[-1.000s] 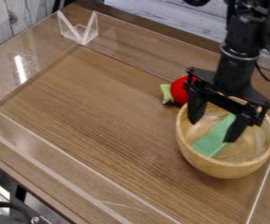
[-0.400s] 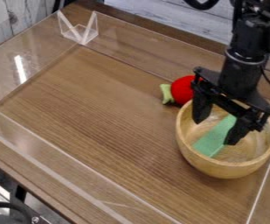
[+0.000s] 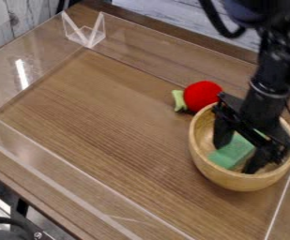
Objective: Remove the green object from the brown bowl and put it on the table
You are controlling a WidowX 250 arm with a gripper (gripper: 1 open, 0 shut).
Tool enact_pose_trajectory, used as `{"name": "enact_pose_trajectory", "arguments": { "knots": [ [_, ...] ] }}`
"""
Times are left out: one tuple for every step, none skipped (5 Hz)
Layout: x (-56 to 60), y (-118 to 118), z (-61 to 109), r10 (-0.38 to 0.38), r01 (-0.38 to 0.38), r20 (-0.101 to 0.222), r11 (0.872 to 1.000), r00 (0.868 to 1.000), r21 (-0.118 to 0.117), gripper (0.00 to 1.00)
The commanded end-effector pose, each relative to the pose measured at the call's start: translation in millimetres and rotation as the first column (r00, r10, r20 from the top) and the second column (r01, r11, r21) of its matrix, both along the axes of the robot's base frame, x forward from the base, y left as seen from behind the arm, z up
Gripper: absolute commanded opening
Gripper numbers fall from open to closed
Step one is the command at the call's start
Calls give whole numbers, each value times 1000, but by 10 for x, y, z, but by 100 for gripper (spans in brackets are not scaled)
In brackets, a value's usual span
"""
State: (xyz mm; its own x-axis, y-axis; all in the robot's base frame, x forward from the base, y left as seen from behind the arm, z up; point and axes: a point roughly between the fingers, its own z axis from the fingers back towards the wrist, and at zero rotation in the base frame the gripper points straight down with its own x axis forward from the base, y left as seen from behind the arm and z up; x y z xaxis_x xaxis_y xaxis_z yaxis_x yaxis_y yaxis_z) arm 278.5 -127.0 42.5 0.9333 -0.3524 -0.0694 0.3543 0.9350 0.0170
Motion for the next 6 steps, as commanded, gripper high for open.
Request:
{"name": "enact_pose_trajectory", "arguments": {
  "knots": [
    [132, -9, 206, 39, -38, 96, 999, 995, -8, 100],
    [187, 30, 271, 92, -91, 127, 996, 988, -9, 100],
    [141, -28, 366, 103, -101, 152, 995, 983, -18, 100],
    [103, -79, 385, 111, -109, 160, 994, 981, -21, 100],
    [45, 27, 339, 122, -120, 156, 993, 980, -18, 100],
    [-10, 132, 349, 137, -136, 166, 991, 977, -20, 100]
  ]
}}
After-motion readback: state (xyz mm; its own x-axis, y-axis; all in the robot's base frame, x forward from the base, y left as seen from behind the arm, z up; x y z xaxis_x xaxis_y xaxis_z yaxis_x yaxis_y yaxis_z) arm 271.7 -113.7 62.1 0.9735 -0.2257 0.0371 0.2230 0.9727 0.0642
